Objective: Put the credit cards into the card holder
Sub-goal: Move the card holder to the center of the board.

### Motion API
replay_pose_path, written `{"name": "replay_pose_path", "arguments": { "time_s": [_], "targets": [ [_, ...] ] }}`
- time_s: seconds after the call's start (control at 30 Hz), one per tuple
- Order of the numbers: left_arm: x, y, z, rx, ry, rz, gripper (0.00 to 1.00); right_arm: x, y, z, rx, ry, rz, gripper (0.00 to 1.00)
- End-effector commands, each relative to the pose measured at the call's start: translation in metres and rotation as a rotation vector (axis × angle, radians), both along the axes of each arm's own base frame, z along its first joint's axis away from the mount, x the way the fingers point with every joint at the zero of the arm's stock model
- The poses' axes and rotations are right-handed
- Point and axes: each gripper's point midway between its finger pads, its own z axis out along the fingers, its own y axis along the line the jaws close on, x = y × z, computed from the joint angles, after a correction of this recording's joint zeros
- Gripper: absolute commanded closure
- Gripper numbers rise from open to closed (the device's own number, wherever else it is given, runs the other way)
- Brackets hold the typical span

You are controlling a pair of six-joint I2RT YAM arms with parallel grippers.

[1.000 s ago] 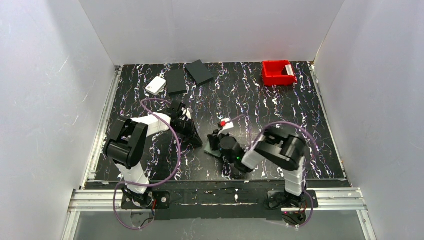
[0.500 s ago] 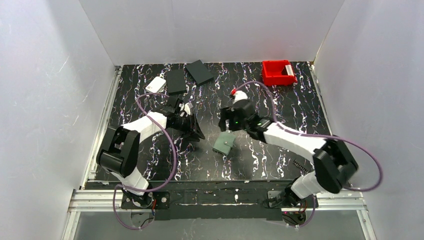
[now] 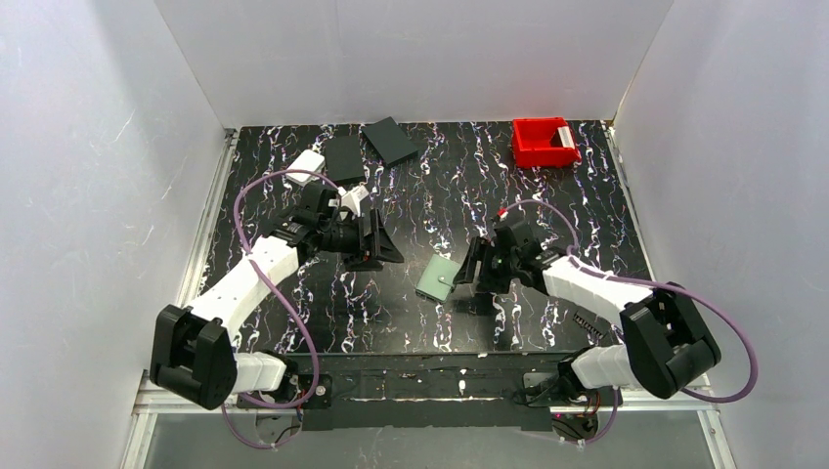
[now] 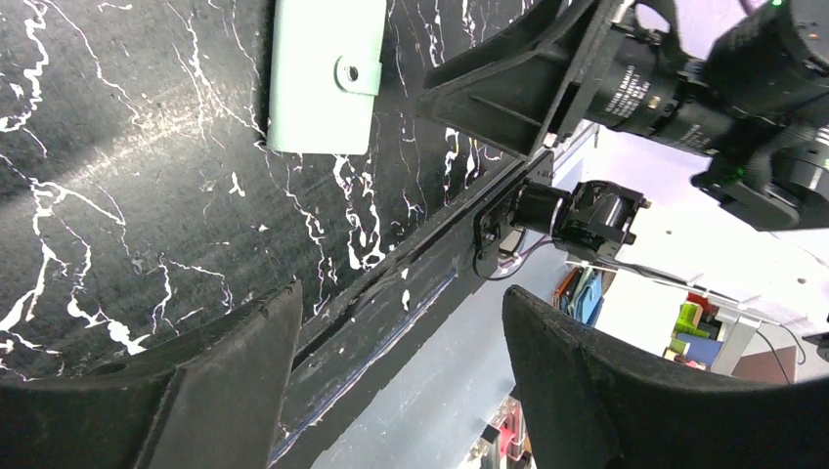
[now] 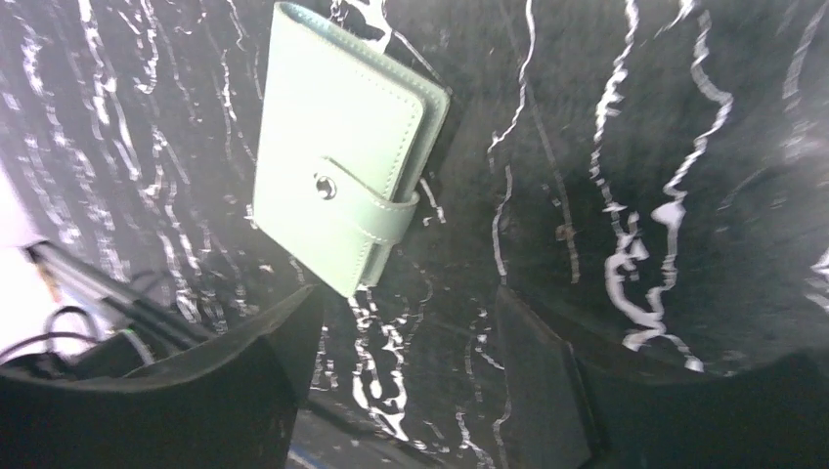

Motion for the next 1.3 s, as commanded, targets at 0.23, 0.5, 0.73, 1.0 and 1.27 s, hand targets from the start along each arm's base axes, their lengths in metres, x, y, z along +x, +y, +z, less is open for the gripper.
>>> {"name": "replay_pose_path", "arguments": {
  "time_s": [0.23,0.5,0.73,1.0,1.27],
  "targets": [
    [-0.032,0.006,0.007,-0.037,0.035,-0.026,0.26,0.02,0.023,-0.006,0.178,0.017,-0.187,0.37],
    [-0.035,0.002,0.008,-0.08,0.049,-0.022,0.26,0.034,0.014,-0.033,0.027,-0.017,-0.349,0.5],
    [-0.035,0.002,0.008,-0.08,0.039,-0.034,0.26,0.048,0.019,-0.041,-0.01,-0.029,-0.336,0.77],
    [-0.041,0.005,0.007,-0.072,0.038,-0.031,0.26,0.054,0.008,-0.04,-0.061,-0.045,-0.349,0.99],
    [-0.042,0.005,0.011,-0.078,0.033,-0.034,0.26,0.089,-0.075,-0.032,-0.116,-0.058,-0.599,0.99]
  ]
}}
